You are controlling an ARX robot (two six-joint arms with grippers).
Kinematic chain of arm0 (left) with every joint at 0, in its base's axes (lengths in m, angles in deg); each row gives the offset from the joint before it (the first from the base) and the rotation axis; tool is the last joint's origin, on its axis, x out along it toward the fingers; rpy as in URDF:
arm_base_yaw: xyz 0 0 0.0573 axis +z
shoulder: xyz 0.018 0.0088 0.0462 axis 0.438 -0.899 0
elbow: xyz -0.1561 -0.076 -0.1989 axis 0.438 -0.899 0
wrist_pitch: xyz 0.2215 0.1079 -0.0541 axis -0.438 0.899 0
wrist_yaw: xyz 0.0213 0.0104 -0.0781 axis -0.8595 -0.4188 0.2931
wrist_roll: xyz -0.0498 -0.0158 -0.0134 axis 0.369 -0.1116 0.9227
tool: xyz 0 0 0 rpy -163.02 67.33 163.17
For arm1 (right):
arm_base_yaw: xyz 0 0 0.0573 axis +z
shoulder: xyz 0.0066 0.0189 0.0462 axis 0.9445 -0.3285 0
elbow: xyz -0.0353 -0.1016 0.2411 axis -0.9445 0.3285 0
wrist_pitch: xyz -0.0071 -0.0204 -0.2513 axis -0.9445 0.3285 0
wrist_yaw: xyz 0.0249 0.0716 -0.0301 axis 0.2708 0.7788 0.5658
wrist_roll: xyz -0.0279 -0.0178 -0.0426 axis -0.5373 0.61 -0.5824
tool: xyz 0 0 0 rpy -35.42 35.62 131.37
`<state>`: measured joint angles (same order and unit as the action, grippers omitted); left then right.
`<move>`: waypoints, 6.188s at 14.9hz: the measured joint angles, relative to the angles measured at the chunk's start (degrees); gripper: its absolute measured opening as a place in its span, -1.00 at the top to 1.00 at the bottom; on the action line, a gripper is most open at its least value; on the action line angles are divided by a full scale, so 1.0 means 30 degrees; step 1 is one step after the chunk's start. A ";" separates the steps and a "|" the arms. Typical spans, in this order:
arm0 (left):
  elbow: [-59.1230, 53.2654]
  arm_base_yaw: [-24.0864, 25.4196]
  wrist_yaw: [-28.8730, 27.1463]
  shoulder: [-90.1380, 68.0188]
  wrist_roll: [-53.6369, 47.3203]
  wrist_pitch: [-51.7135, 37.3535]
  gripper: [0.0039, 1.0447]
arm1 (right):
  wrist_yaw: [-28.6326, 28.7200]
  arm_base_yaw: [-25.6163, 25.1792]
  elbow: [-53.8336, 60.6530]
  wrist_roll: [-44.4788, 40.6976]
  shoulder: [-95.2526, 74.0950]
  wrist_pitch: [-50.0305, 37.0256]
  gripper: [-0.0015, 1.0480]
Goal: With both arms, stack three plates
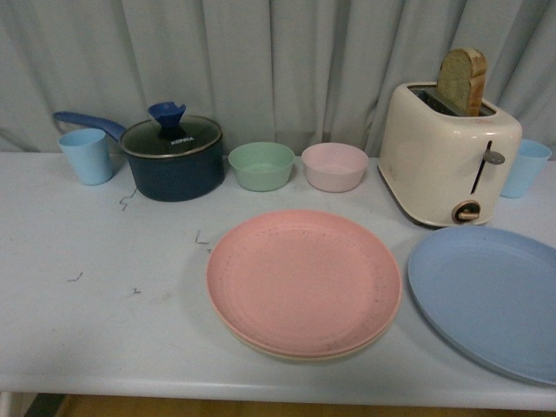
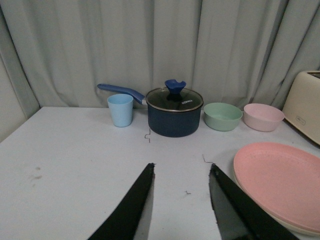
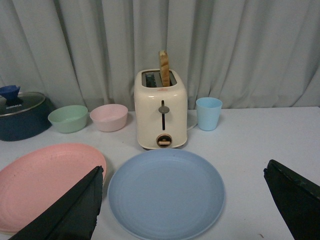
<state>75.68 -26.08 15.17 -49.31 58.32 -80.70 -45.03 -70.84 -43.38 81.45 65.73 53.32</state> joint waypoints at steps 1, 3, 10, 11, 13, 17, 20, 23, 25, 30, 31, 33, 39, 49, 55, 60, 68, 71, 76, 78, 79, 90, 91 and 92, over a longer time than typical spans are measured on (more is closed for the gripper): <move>0.0000 0.0000 0.0000 0.0000 0.0000 0.0000 0.14 | 0.0073 -0.0036 -0.0138 0.0153 -0.0160 0.0714 -0.87; 0.0000 0.0000 0.0007 0.0000 0.0000 -0.0022 -0.32 | 0.2280 -0.1902 -0.3228 0.1836 -0.6856 0.3606 -0.87; 0.0000 0.0000 0.0007 0.0000 -0.0022 0.0000 -0.88 | 0.1574 -0.3439 -1.0346 -0.1144 -2.2593 -0.1770 -0.87; 0.0000 -0.0007 0.0000 0.0000 -0.0022 0.0000 -0.88 | 0.1406 -0.3767 -1.1999 -0.1566 -2.5441 -0.1676 -0.87; 0.0000 0.0000 0.0007 0.0000 -0.0022 -0.0007 -0.88 | 0.1515 -0.4452 -1.4783 -0.1581 -2.9631 -0.1639 -0.87; 0.0000 0.0000 0.0007 0.0000 -0.0022 0.0000 -0.88 | 0.2011 -0.5129 -1.7668 -0.1122 -3.6006 -0.1865 -0.87; 0.0000 0.0000 0.0007 0.0000 -0.0022 -0.0007 -0.88 | 0.2076 -0.4962 -1.8746 -0.0758 -3.8679 -0.2623 -0.87; -0.0007 0.0000 0.0000 0.0000 -0.0022 0.0000 -0.88 | 0.1698 -0.4728 -1.9205 -0.0488 -3.9896 -0.3016 -0.87; 0.0000 -0.0007 0.0007 0.0000 -0.0022 -0.0007 -0.88 | 0.0947 -0.4575 -1.9467 -0.0408 -4.0661 -0.3220 -0.77; 0.0000 0.0000 0.0000 0.0000 -0.0022 0.0000 -0.88 | 0.1071 -0.4794 -1.9373 -0.0204 -4.0821 -0.3745 0.61; 0.0000 0.0000 0.0007 0.0000 -0.0022 0.0000 -0.88 | 0.1741 -0.5122 -1.8761 -0.0109 -4.0195 -0.3781 0.82; 0.0000 0.0000 0.0007 0.0000 -0.0022 0.0007 -0.88 | 0.2448 -0.5472 -1.7697 -0.0058 -3.8701 -0.3606 0.94; 0.0000 -0.0007 0.0007 0.0000 -0.0022 0.0000 -0.88 | 0.5442 -0.4044 -1.6269 -0.0277 -3.0163 -0.1341 0.94; 0.0000 0.0000 0.0007 0.0000 -0.0022 0.0000 -0.88 | 0.3810 0.2892 -2.0210 0.5872 -3.8388 -0.3738 0.94; 0.0000 0.0000 0.0007 0.0000 -0.0022 -0.0007 -0.88 | 0.3599 0.4262 -2.0917 0.7155 -4.0275 -0.3927 0.74; 0.0000 0.0000 0.0007 0.0000 -0.0022 0.0000 -0.88 | 0.0889 0.4546 -1.8680 0.6215 -4.0778 -1.2305 -0.03; -0.0007 0.0022 0.0000 0.0000 -0.0022 0.0000 -0.88 | -0.2229 0.2368 -0.5399 0.0131 -3.2618 -2.4443 0.96; -0.0007 0.0022 0.0000 0.0000 -0.0022 0.0000 -0.88 | -0.1676 0.1647 -0.3126 0.0095 -2.8356 -2.4698 0.96; -0.0007 0.0022 -0.0007 0.0000 -0.0022 -0.0007 -0.88 | -0.0240 -0.0029 -0.1341 0.0080 -2.3875 -2.2112 0.96; -0.0007 0.0022 0.0000 0.0000 -0.0022 -0.0007 -0.88 | -0.0073 -0.0102 -0.0984 0.0080 -2.0597 -1.8629 0.96; -0.0007 0.0022 0.0000 0.0000 -0.0022 0.0000 -0.88 | -0.0073 -0.0102 -0.0940 0.0080 -1.8746 -1.7551 0.96; 0.0000 0.0022 0.0000 -0.0007 -0.0022 0.0000 -0.88 | -0.0073 -0.0102 0.0000 0.0080 -0.8495 -0.8539 0.96; -0.0007 0.0022 0.0000 0.0000 -0.0022 0.0000 -0.88 | -0.0073 -0.0102 0.0000 0.0080 -0.7803 -0.7934 0.96; 0.0000 0.0022 -0.0007 0.0000 -0.0022 0.0000 -0.88 | -0.0073 -0.0102 0.0007 0.0080 -0.7257 -0.7417 0.96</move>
<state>75.68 -26.01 15.15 -49.31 58.25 -80.70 -45.25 -71.14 -43.36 81.69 43.96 31.07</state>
